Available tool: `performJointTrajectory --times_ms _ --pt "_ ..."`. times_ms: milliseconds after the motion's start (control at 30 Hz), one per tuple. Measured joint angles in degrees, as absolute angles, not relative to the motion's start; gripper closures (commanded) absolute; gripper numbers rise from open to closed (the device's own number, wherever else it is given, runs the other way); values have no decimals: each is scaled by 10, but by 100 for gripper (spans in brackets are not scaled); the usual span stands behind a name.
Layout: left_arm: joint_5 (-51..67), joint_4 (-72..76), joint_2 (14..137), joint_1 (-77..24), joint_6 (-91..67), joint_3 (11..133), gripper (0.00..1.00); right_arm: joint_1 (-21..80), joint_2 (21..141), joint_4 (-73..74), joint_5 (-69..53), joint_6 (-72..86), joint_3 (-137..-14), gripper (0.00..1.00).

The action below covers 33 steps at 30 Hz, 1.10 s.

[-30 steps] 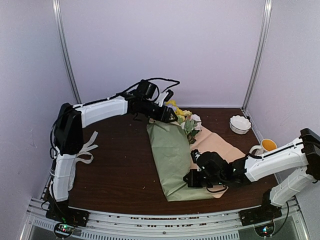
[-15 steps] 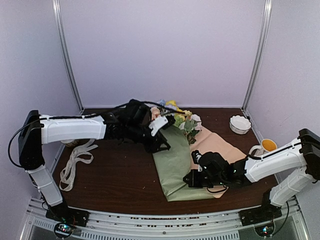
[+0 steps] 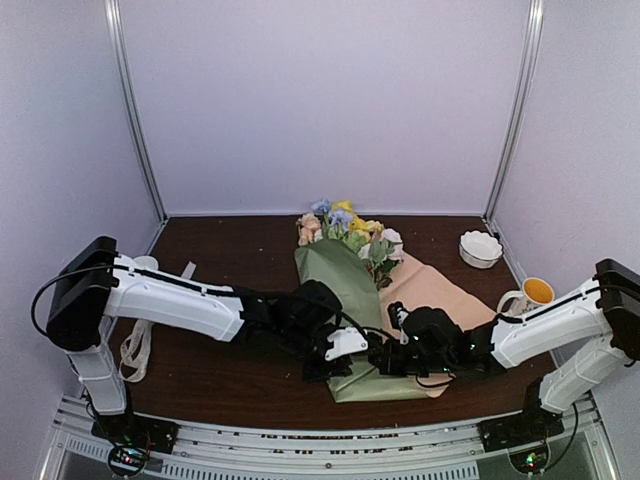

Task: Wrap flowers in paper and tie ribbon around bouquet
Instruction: Pass from the right arm to the left

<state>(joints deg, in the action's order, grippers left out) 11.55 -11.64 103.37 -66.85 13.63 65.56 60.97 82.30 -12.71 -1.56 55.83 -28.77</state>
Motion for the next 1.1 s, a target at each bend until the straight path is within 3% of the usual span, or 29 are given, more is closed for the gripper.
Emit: performJointTrajectory --times_ms 567,1100 --pt "69 -136 1122 -702 167 673 77 585 840 -295 -39 644 -182 100" --pt "84 -112 1129 -702 175 670 75 574 871 -346 -46 667 -164 100"
